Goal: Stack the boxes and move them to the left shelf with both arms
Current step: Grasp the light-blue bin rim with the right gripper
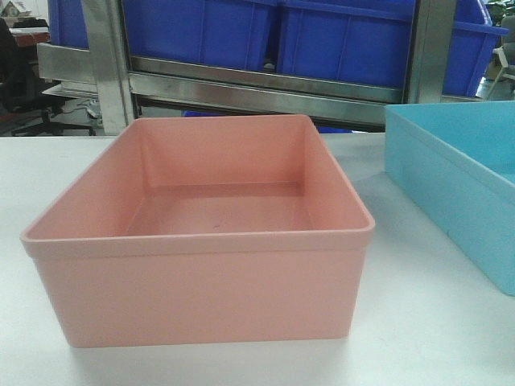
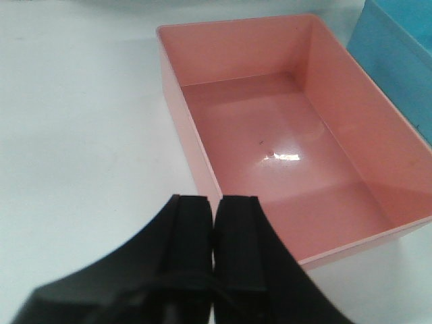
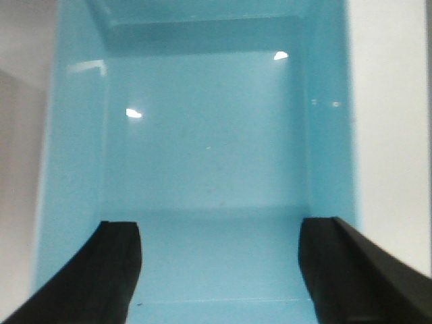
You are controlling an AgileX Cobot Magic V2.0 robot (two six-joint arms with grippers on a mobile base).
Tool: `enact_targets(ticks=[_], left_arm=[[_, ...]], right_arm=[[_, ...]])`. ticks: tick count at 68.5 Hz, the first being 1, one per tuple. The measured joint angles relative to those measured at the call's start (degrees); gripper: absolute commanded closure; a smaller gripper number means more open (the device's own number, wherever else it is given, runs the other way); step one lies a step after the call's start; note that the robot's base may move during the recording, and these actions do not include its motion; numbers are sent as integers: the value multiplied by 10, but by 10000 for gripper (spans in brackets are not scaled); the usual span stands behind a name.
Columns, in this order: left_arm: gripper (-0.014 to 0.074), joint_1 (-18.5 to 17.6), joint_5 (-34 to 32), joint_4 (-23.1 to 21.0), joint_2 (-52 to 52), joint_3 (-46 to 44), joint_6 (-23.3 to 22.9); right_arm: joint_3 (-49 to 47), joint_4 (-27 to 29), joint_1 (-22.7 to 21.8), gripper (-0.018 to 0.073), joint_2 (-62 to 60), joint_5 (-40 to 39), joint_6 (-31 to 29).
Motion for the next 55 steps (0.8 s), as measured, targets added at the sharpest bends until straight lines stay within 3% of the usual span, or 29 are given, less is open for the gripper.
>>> enact_targets(ticks=[18, 39, 47, 55], left_arm=[[610, 0, 7, 0, 0, 0, 0], [610, 0, 30, 0, 0, 2, 0], [610, 0, 39, 0, 0, 2, 0], [610, 0, 50, 0, 0, 2, 0]], right_arm=[[-9, -2, -39, -22, 106, -80, -126], [-9, -13, -40, -16, 218, -192, -159], [-9, -20, -46, 56, 246, -208, -161], [-9, -21, -52, 196, 265, -214, -161]])
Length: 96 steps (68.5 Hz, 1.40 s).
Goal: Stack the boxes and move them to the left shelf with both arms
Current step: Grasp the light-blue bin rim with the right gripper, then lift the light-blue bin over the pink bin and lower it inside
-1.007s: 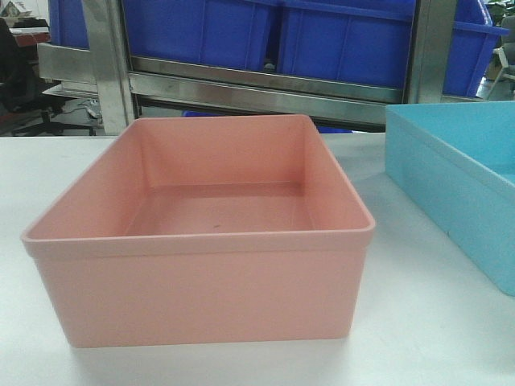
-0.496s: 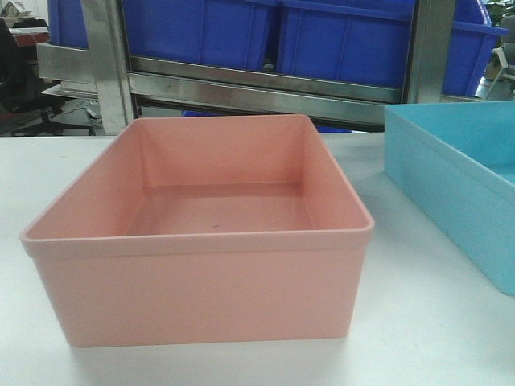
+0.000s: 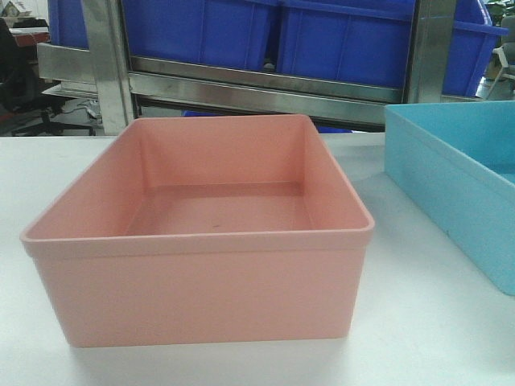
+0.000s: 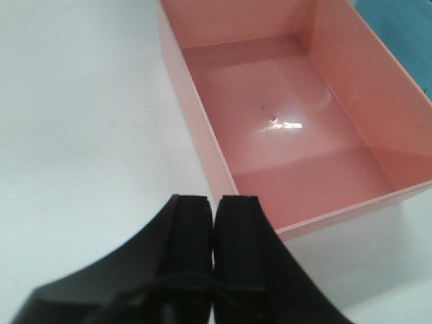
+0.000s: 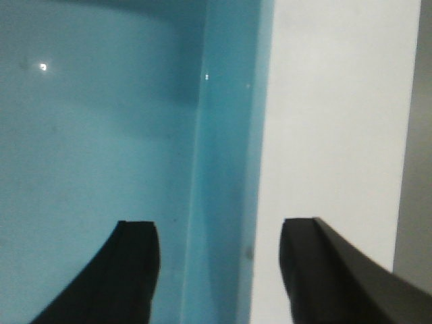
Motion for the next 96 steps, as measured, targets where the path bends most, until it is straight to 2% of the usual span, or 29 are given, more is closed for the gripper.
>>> enact_targets(ticks=[14, 17, 32, 53, 63, 72, 81, 87, 96], left_arm=[[610, 0, 5, 0, 0, 0, 0], [610, 0, 5, 0, 0, 0, 0], [610, 0, 5, 0, 0, 0, 0], [610, 0, 6, 0, 0, 0, 0], [610, 0, 3, -1, 0, 0, 0], [610, 0, -2, -3, 0, 0, 0], [610, 0, -6, -6, 0, 0, 0], [610, 0, -9, -6, 0, 0, 0], [610, 0, -10, -8, 0, 0, 0]], right_arm=[[0, -1, -4, 523, 12, -1, 0], [-1, 3, -4, 498, 12, 1, 1], [-2, 13, -4, 504, -1, 18, 11], [-2, 73, 0, 504, -135, 99, 77], [-2, 80, 32, 503, -218, 171, 179], [-2, 83, 76, 503, -269, 213, 310], [-2, 83, 160, 503, -305, 227, 437], [-2, 76, 225, 503, -317, 226, 496], [-2, 17, 326, 503, -321, 226, 606]])
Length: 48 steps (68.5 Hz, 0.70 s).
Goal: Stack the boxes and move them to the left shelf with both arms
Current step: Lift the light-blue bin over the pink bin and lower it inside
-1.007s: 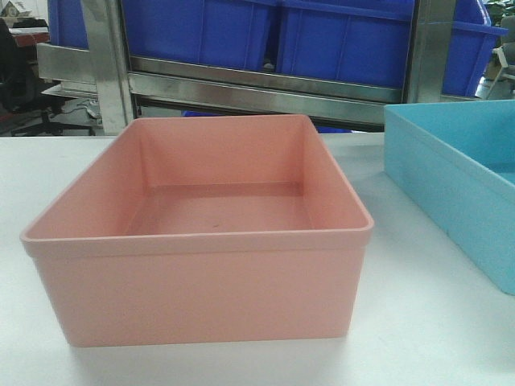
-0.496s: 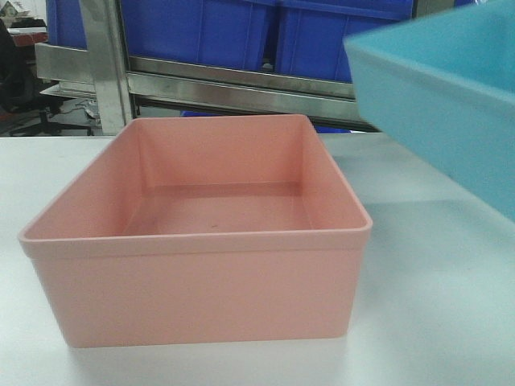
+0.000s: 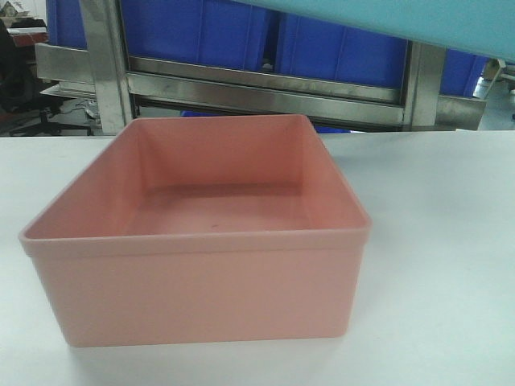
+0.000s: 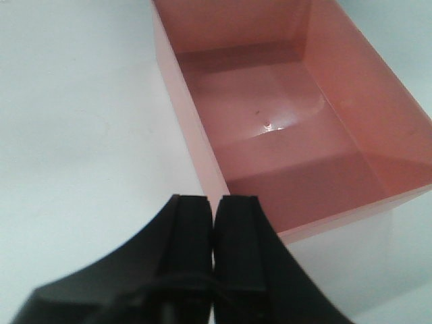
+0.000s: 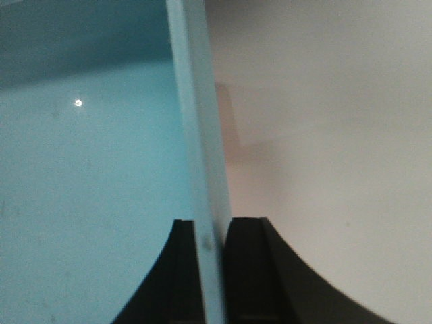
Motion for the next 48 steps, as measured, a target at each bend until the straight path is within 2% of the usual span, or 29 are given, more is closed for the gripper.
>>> enact_targets(ticks=[10, 18, 30, 48], left_arm=[[610, 0, -1, -1, 0, 0, 0], [610, 0, -1, -2, 0, 0, 0], [610, 0, -1, -2, 0, 0, 0], [610, 0, -6, -2, 0, 0, 0]], right_arm=[[1, -124, 113, 503, 7, 1, 120], [1, -185, 163, 503, 29, -13, 192], [2, -206, 190, 503, 75, -45, 250], [2, -210, 207, 503, 133, -87, 273]])
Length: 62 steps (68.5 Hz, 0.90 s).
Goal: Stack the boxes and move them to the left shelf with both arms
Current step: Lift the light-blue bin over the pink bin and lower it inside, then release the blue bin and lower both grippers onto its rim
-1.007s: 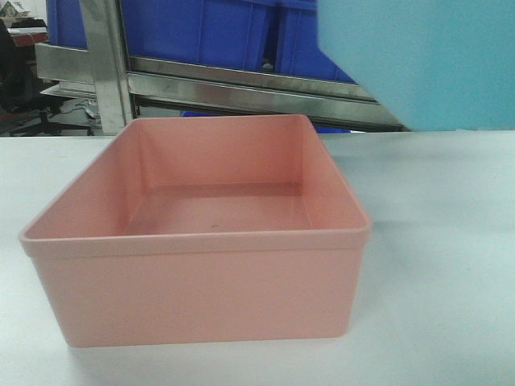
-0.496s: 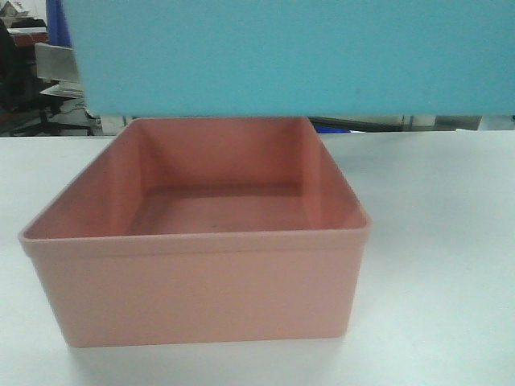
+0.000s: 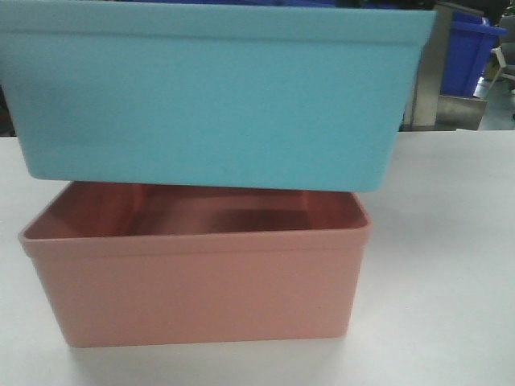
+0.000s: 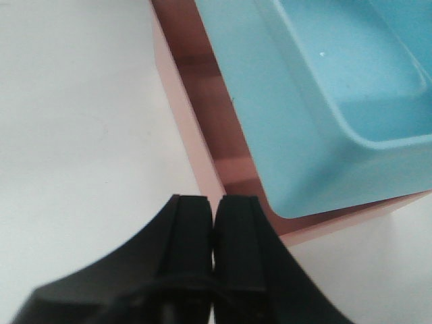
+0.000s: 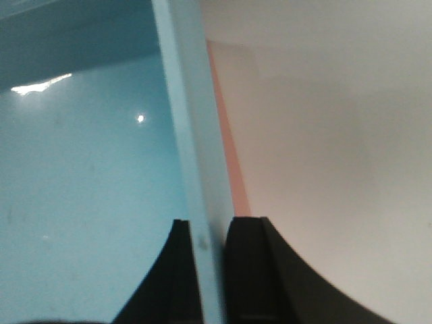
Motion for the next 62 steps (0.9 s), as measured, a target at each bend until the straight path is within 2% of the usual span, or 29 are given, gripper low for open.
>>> enact_targets(ticks=[15, 35, 54, 57, 62], left_arm=[[610, 0, 0, 0, 0, 0, 0], [610, 0, 0, 0, 0, 0, 0], [610, 0, 0, 0, 0, 0, 0], [610, 0, 0, 0, 0, 0, 0], [609, 0, 0, 0, 0, 0, 0]], right_arm=[[0, 0, 10, 503, 45, -32, 3], [0, -51, 10, 503, 62, -49, -3], [0, -67, 10, 498, 78, -60, -5], [0, -67, 10, 487, 81, -60, -5], [0, -67, 10, 405, 83, -60, -7]])
